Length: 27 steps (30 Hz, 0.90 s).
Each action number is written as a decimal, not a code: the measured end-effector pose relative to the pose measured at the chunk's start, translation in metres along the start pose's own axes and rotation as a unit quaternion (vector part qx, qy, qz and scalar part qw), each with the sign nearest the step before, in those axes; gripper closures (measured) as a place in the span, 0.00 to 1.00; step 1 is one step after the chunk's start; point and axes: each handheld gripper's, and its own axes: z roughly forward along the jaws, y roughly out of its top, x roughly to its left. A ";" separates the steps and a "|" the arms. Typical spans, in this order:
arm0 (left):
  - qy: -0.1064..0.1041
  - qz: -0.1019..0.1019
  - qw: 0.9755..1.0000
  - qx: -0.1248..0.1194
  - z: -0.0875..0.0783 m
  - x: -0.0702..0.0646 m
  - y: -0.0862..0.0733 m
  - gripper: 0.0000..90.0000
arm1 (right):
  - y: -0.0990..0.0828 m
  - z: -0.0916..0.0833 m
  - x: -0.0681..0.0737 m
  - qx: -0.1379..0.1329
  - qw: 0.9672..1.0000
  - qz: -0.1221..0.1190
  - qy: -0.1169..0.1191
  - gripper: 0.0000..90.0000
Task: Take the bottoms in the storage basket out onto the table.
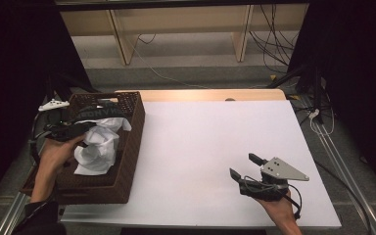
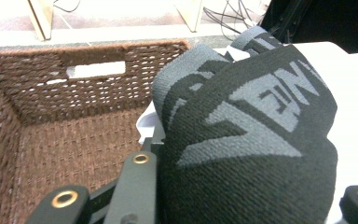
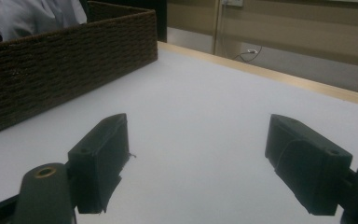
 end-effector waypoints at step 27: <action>-0.083 0.025 0.995 -0.039 0.008 -0.062 0.031 0.78 | -0.001 0.001 -0.002 -0.003 1.000 0.007 -0.003 0.25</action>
